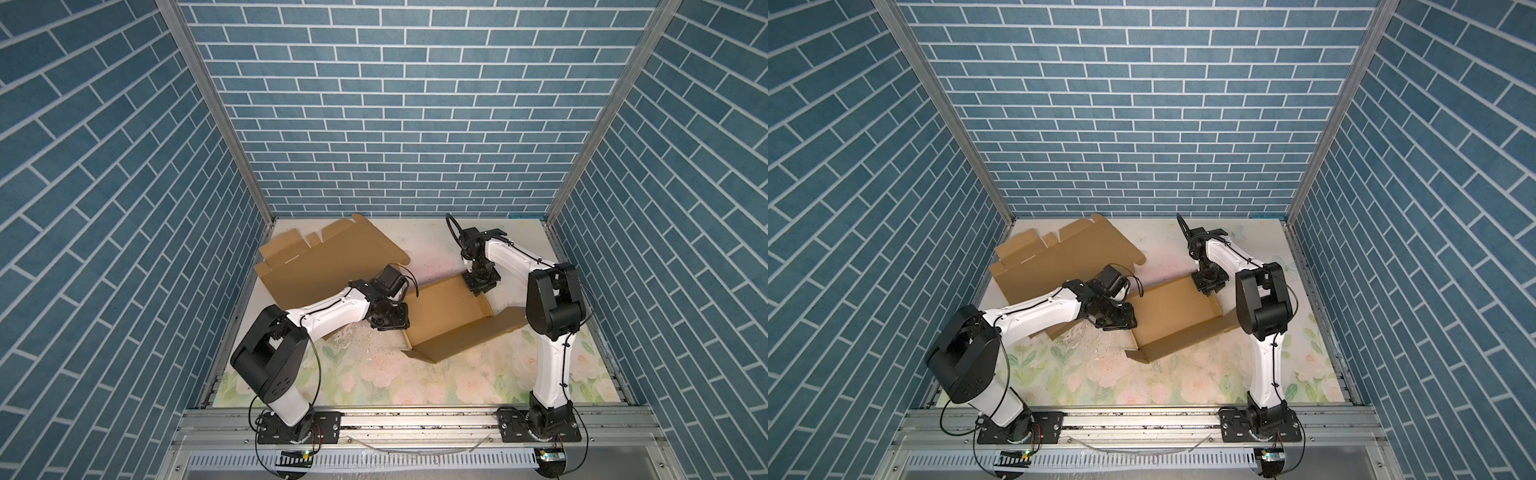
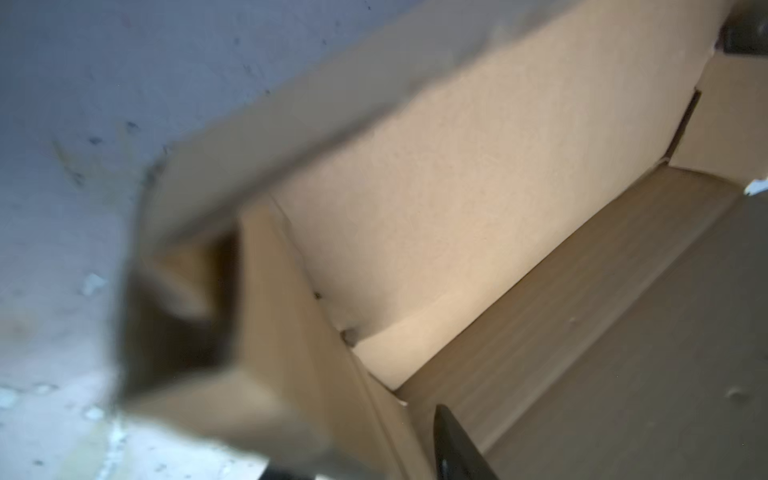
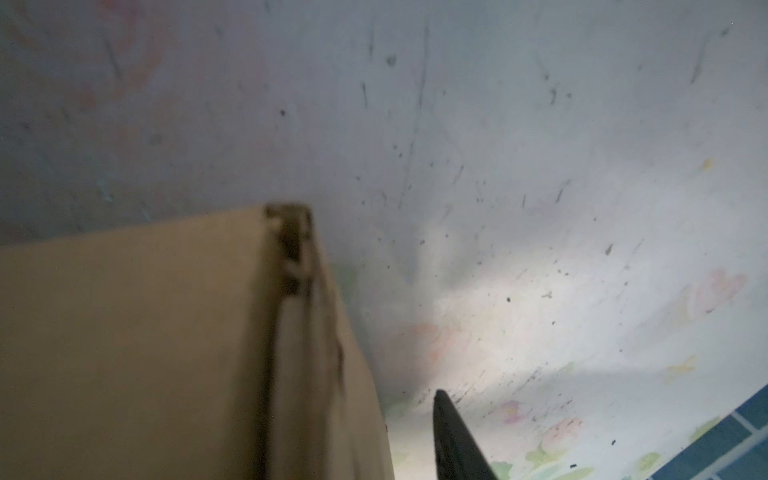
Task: Fold the paper box
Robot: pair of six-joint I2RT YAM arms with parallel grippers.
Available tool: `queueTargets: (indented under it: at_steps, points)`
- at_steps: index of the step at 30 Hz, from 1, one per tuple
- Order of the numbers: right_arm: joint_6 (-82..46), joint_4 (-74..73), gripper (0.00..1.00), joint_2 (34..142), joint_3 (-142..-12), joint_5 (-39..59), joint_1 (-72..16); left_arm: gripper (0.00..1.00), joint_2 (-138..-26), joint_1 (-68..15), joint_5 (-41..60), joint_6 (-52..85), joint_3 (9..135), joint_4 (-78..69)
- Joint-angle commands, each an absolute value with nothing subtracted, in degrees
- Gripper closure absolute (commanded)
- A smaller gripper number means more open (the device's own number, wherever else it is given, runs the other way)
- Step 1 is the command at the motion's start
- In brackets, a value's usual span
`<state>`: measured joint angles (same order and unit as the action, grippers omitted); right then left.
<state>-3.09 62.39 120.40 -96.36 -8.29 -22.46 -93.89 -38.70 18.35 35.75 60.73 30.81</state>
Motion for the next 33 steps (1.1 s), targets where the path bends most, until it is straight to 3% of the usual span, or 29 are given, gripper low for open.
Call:
queueTargets:
  at_steps: [1, 8, 18, 24, 33]
  points:
    - [-1.9, 64.6, 0.63, 123.2, -100.1, -8.7, -22.8, 0.5, -93.6, -36.4, 20.8, 30.6, 62.5, 34.1]
    - [-1.6, 65.2, 0.57, 125.0, -103.9, -9.1, -23.1, 0.41, -92.0, -33.4, 20.4, 16.2, 69.9, 41.7]
    - [-3.0, 66.8, 0.52, 122.3, -108.7, -7.9, -23.1, 0.37, -102.9, -33.0, 17.9, 1.0, 81.6, 38.6]
    - [-5.2, 67.5, 0.51, 119.7, -112.4, -7.8, -22.9, 0.36, -112.2, -33.0, 18.2, -3.8, 90.2, 40.8]
    - [-8.8, 64.8, 0.51, 114.0, -113.7, -5.5, -21.5, 0.36, -117.8, -33.3, 19.7, -5.4, 93.1, 41.4]
